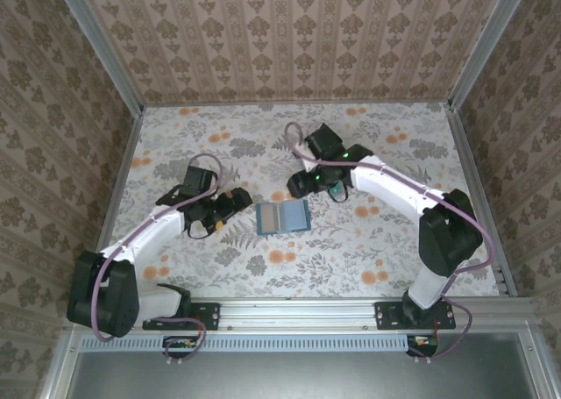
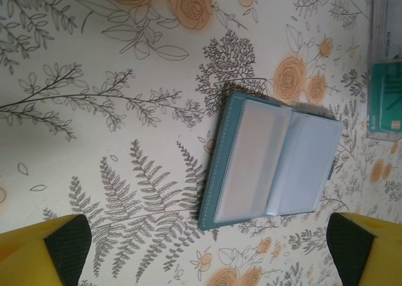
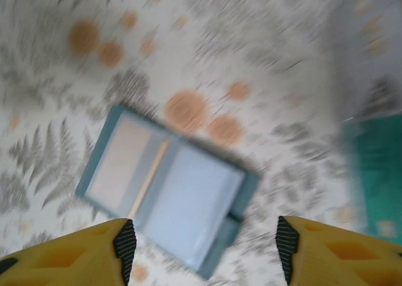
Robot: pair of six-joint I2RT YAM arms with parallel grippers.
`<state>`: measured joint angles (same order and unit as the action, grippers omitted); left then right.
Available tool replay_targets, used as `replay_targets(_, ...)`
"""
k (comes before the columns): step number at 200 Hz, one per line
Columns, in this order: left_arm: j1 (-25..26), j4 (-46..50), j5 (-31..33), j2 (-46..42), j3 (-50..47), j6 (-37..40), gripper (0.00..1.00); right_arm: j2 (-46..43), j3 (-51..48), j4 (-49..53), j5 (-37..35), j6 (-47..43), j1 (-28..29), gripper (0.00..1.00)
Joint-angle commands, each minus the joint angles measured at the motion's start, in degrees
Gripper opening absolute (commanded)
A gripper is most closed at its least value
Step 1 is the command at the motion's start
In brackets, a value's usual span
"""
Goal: Take the credit cards out of the card holder
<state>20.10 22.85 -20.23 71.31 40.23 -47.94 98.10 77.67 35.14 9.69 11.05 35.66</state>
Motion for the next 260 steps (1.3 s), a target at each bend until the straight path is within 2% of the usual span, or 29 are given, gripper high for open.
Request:
replay_targets(1, -0.61, 1.24, 1.7, -1.9, -1.54, 0.18, 1.0, 1.48, -0.36, 2.57, -2.35, 5.97, 4.46, 0.76)
replay_targets(24, -0.74, 1.59, 2.03, -2.86, -2.58, -0.13, 1.0, 6.12, 1.99, 4.02, -6.11, 6.17, 8.28, 0.8)
replay_targets(60, -1.11, 3.39, 3.12, -5.47, -3.78, 0.04, 1.0, 13.66, 8.37, 7.03, -10.88, 6.04, 9.37, 0.86)
replay_targets(128, -1.42, 3.5, 1.13, -7.68, -5.17, 0.74, 1.0, 25.23, 18.52, 14.26, -14.55, 5.28, 9.23, 0.85)
replay_targets(156, -1.33, 2.45, -0.72, -6.66, -4.82, 1.02, 0.94, 27.67, 19.79, 15.94, -14.37, 5.11, 8.65, 0.8)
replay_targets(184, -1.0, -0.78, -3.5, -4.59, -4.81, 0.58, 0.83, 28.65, 19.93, 16.67, -14.29, 4.98, 7.91, 0.75)
replay_targets(208, 0.23, -4.86, -6.26, -2.04, -4.74, -0.11, 0.7, 29.59, 20.17, 17.5, -14.01, 4.16, 7.41, 0.67)
replay_targets(260, 5.7, -9.33, -7.19, 6.09, -1.79, -0.7, 0.44, 30.56, 19.64, 17.73, -14.61, 3.28, 6.75, 0.63)
